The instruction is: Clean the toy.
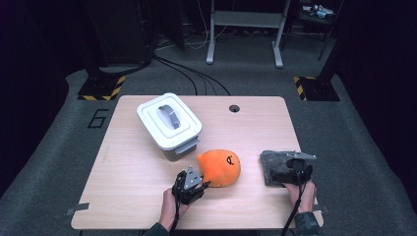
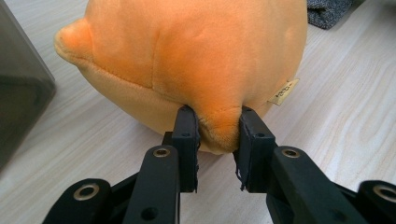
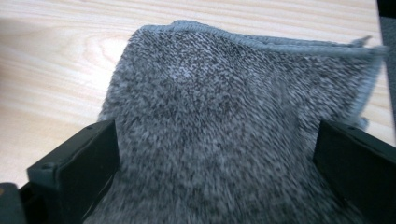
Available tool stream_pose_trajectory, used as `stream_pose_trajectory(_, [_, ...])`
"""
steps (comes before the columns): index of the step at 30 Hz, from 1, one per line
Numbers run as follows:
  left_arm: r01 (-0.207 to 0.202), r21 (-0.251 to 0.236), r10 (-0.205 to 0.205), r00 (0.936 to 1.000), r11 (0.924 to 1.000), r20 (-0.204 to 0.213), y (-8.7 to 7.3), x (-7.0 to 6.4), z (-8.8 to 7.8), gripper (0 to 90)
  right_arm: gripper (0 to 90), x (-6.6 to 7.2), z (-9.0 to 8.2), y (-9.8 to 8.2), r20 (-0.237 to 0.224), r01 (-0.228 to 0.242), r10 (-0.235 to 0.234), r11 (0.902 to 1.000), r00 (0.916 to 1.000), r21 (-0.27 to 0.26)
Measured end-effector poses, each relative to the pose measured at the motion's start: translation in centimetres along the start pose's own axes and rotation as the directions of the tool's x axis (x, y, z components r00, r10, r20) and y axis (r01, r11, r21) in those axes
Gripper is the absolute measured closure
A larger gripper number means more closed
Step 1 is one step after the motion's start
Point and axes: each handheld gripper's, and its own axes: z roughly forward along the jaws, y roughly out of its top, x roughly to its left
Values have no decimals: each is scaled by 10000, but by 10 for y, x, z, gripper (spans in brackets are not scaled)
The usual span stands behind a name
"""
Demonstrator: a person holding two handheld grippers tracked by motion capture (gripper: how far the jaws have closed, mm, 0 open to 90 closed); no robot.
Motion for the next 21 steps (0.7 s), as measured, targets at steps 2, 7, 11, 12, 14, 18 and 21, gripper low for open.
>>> stream_pose_trajectory(2, [53,57,-53,10000,10000,55,0,1,0,718,2,0,8,2,92,167,-170,9994,9998,294])
stream_pose_trajectory(7, [74,34,-74,10000,10000,13,0,0,0,717,156,-4,15,0,261,128,-137,9992,9996,371])
stream_pose_trajectory(11, [9,43,-9,10000,10000,9,0,0,-1,718,313,-1,15,-5,466,223,-226,9997,9987,67])
stream_pose_trajectory(12, [0,11,0,10000,10000,2,-1,-1,0,718,370,-2,14,-6,487,229,-224,9997,9986,-117])
stream_pose_trajectory(14, [-119,-4,119,9999,9999,-29,-1,-1,0,719,477,-4,13,-9,570,205,-180,9989,9982,-431])
stream_pose_trajectory(18, [-249,-18,249,9997,9997,-43,-1,-1,0,719,630,-5,10,-13,618,123,-85,9980,9981,-612])
stream_pose_trajectory(21, [-422,20,422,9991,9991,0,0,0,0,719,689,-7,9,-13,443,-17,51,9971,9990,-763])
